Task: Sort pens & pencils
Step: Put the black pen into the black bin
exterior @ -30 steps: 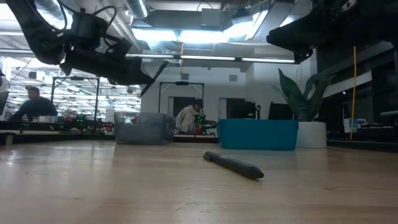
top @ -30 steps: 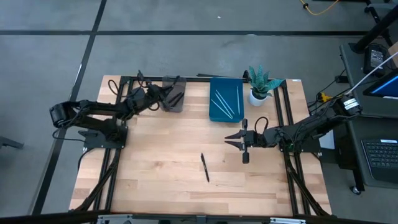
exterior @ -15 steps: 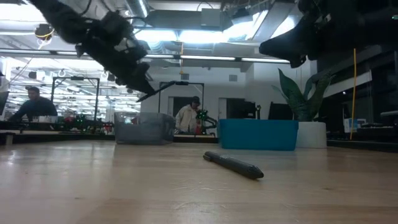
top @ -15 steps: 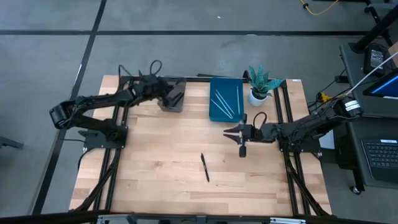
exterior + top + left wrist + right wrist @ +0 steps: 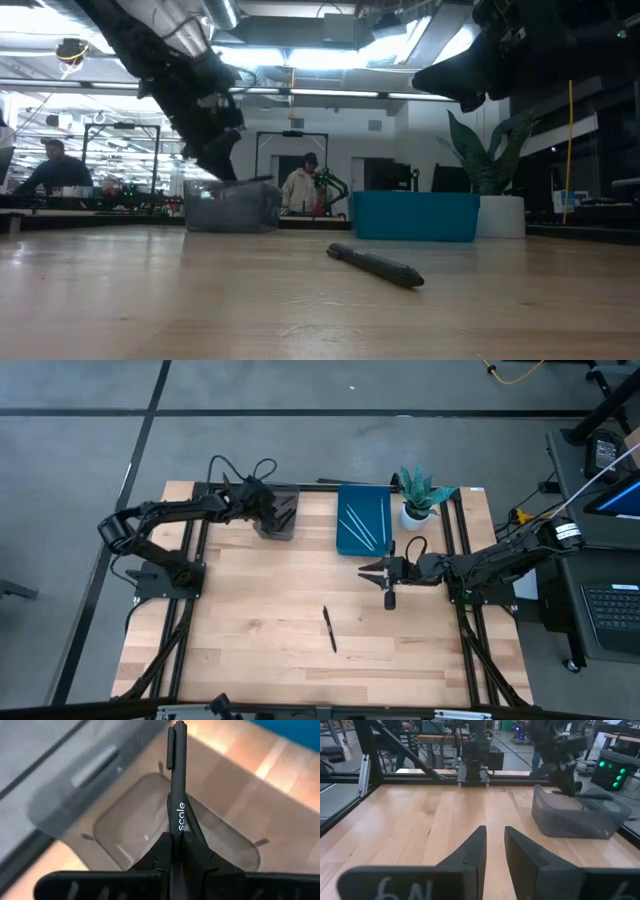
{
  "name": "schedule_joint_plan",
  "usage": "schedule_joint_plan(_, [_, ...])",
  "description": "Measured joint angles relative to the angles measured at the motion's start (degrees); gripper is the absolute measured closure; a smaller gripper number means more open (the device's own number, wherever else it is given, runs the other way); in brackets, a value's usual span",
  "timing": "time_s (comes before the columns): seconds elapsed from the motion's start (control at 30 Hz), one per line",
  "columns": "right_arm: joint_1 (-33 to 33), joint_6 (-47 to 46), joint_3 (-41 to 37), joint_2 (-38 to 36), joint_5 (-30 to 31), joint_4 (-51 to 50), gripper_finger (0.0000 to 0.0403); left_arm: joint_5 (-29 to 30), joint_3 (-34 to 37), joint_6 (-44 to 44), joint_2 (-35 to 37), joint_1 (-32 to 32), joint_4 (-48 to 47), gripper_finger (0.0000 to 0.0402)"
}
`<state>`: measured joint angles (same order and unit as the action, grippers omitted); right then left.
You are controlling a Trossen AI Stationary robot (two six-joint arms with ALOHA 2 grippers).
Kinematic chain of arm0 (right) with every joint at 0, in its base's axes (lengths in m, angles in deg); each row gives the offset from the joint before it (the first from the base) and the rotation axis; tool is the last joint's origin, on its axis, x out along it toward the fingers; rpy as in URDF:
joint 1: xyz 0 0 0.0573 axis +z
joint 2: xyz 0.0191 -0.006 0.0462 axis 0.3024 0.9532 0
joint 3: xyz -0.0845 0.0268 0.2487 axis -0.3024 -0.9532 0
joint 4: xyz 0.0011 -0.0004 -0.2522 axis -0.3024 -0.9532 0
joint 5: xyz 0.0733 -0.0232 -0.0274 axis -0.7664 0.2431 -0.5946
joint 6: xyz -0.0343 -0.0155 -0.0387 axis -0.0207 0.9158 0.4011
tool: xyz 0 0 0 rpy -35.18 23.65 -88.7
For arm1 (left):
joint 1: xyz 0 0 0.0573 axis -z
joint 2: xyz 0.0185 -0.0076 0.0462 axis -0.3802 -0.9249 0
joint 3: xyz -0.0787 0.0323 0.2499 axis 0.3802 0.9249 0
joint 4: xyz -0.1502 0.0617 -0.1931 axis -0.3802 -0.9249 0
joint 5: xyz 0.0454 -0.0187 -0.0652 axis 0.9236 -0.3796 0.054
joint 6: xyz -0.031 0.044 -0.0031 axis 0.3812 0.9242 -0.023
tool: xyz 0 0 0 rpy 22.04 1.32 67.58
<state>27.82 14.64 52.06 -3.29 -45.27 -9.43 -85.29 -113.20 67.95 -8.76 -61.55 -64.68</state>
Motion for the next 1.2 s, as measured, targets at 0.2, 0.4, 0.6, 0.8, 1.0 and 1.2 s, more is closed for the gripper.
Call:
schedule_joint_plan(0.2, [0.0, -0.04, 0.0, 0.0, 0.02, 0.0, 0.0331, -1.5, -0.18, 0.02, -4.8, -0.07, 0.64, 0.0385])
schedule_joint_plan(0.4, [0.02, -0.02, 0.0, 0.0, 0.02, 0.0, 0.0331, -3.45, -3.33, 0.44, -6.76, -0.06, -3.07, 0.0385])
schedule_joint_plan(0.6, [0.02, -0.02, 0.0, 0.0, 0.02, 0.0, 0.0331, -4.63, -4.5, 0.44, -6.82, -0.06, -4.29, 0.0337])
schedule_joint_plan(0.8, [0.02, -0.03, 0.0, 0.0, 0.02, -0.04, 0.0331, -4.61, -4.48, 0.73, -6.82, -0.07, -4.33, 0.0319])
schedule_joint_plan(1.0, [0.02, -0.02, 0.0, 0.0, 0.02, -0.09, 0.0331, -6.44, -4.48, 4.75, -5.65, 0.16, -4.95, 0.0322])
schedule_joint_plan(1.2, [0.02, -0.02, 0.0, 0.0, 0.04, -0.11, 0.0331, -16.37, -4.29, 6.25, 0.86, 1.9, -5.05, 0.0317])
